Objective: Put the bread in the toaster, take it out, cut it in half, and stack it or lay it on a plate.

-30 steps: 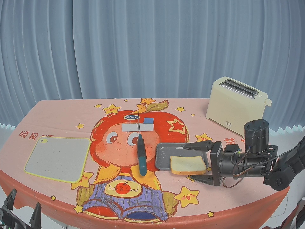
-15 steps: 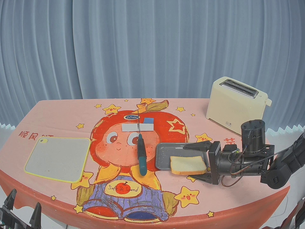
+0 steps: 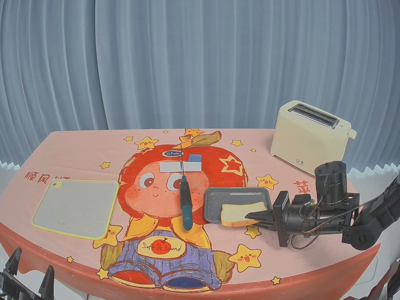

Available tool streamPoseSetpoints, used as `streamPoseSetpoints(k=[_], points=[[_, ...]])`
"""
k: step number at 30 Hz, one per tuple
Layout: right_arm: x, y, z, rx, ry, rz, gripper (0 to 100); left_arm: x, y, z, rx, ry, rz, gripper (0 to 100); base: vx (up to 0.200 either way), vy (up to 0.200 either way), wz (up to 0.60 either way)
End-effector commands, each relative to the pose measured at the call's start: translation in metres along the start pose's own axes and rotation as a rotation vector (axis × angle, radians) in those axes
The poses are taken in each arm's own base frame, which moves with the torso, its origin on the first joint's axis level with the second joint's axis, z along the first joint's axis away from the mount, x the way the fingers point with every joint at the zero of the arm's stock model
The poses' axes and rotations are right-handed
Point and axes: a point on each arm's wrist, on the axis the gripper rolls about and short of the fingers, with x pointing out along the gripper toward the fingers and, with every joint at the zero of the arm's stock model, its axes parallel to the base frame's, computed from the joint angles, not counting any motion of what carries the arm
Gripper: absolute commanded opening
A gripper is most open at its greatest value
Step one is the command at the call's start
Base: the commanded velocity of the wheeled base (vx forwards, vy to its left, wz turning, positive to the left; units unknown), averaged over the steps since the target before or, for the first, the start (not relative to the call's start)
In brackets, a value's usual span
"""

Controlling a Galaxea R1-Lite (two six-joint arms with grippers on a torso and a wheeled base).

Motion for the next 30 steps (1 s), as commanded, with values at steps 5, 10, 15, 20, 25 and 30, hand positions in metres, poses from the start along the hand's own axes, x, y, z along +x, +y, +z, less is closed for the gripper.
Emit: streamPoseSetpoints(k=[5, 10, 15, 20, 25, 30], points=[[-0.018, 0.019, -0.005, -0.036, -0.009, 0.089, 0, 0.001, 0.000, -0.005, -0.001, 0.017, 0.000, 100, 0.000, 0.000, 0.00], [-0.042, 0.042, -0.012, -0.091, -0.027, 0.197, 0, 0.001, 0.000, -0.005, -0.001, 0.017, 0.000, 100, 0.000, 0.000, 0.00], [-0.055, 0.054, -0.016, -0.179, -0.042, 0.245, 0, 0.001, 0.000, -0.005, -0.001, 0.017, 0.000, 100, 0.000, 0.000, 0.00], [-0.053, 0.053, -0.015, -0.298, -0.110, 0.183, 0, 0.001, 0.000, -0.005, -0.001, 0.017, 0.000, 100, 0.000, 0.000, 0.00], [-0.051, 0.051, -0.021, -0.466, -0.193, 0.145, 0, 0.001, 0.000, -0.005, -0.001, 0.017, 0.000, 100, 0.000, 0.000, 0.00], [-0.049, 0.048, -0.029, -0.694, -0.271, 0.086, 0, 0.001, 0.000, -0.005, -0.002, 0.019, 0.000, 100, 0.000, 0.000, 0.00]])
